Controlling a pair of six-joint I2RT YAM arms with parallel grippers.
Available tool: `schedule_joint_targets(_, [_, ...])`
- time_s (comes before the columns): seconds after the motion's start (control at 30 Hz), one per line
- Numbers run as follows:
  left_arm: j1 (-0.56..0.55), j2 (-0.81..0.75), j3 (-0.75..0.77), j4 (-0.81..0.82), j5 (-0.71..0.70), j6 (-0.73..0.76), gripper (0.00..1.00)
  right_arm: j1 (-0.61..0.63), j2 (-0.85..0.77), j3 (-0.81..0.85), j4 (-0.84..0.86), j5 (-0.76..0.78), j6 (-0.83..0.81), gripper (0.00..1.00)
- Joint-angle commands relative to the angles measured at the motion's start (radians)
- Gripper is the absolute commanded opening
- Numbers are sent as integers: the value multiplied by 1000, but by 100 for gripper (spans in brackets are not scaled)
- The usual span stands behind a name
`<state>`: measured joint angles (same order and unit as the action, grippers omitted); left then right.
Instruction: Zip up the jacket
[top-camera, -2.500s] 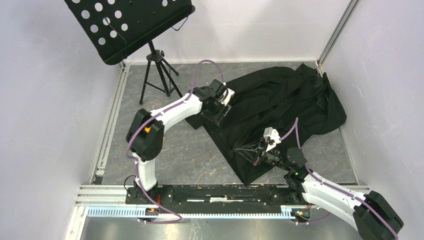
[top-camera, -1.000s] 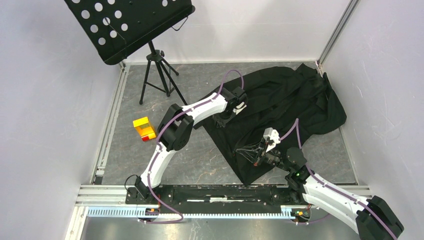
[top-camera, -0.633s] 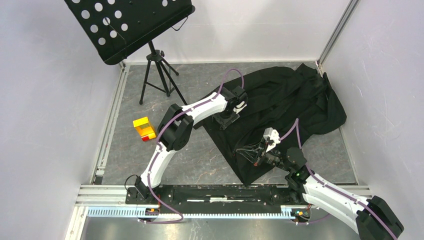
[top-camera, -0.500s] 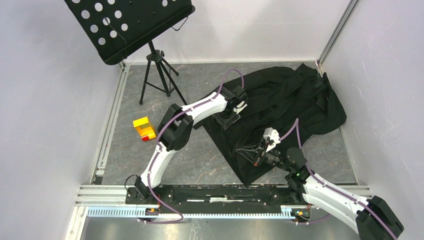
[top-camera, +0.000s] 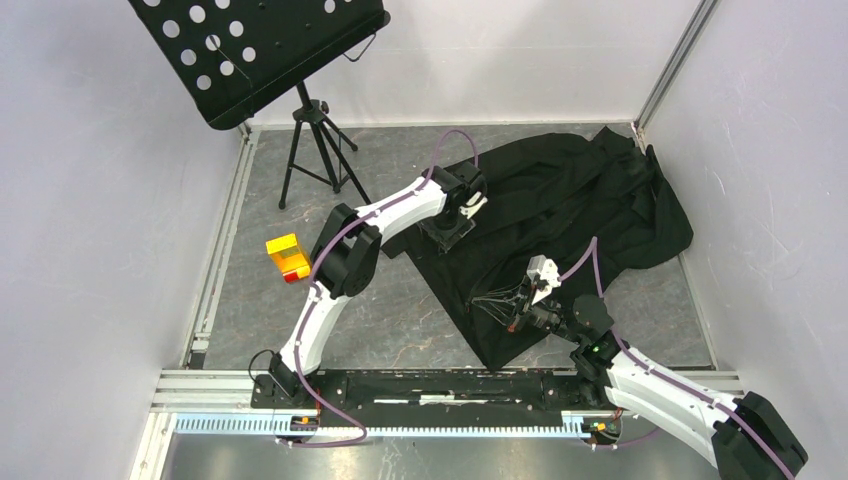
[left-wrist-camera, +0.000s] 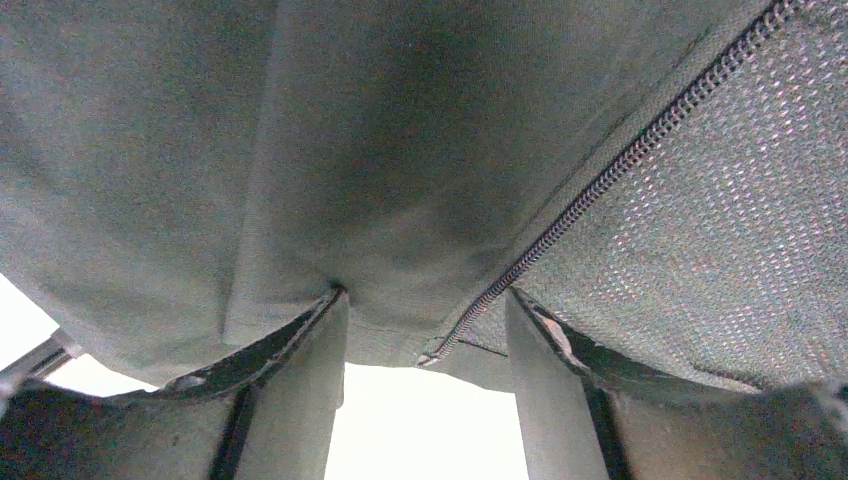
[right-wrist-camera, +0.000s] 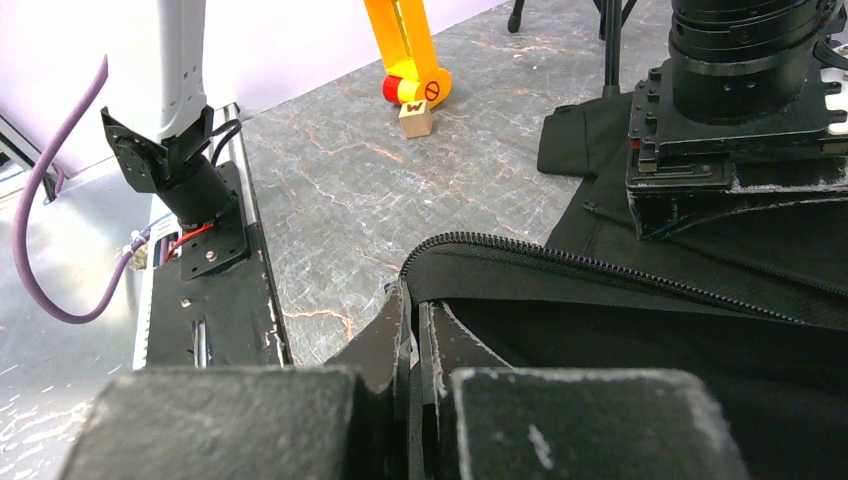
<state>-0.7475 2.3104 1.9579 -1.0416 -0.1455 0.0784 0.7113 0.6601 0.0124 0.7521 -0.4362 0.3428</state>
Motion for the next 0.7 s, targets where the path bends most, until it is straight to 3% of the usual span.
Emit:
schedule_joint_targets(0.0, [-1,-17,34,8,-31,-9,66,-5,0,-169,51,1,-7,0])
schedule_joint_targets(0.23, [-1,29,34,7,-50,-4,67,-4,17,-169,63,-6,-1,0])
schedule_joint_targets(0.37, [-1,64,46,9,-79,3,63,-4,14,-165,60,-4,-2,0])
schedule_joint_targets(0.67, [-1,93,62,9,-91,9,38,-4,12,-160,57,-6,0,0])
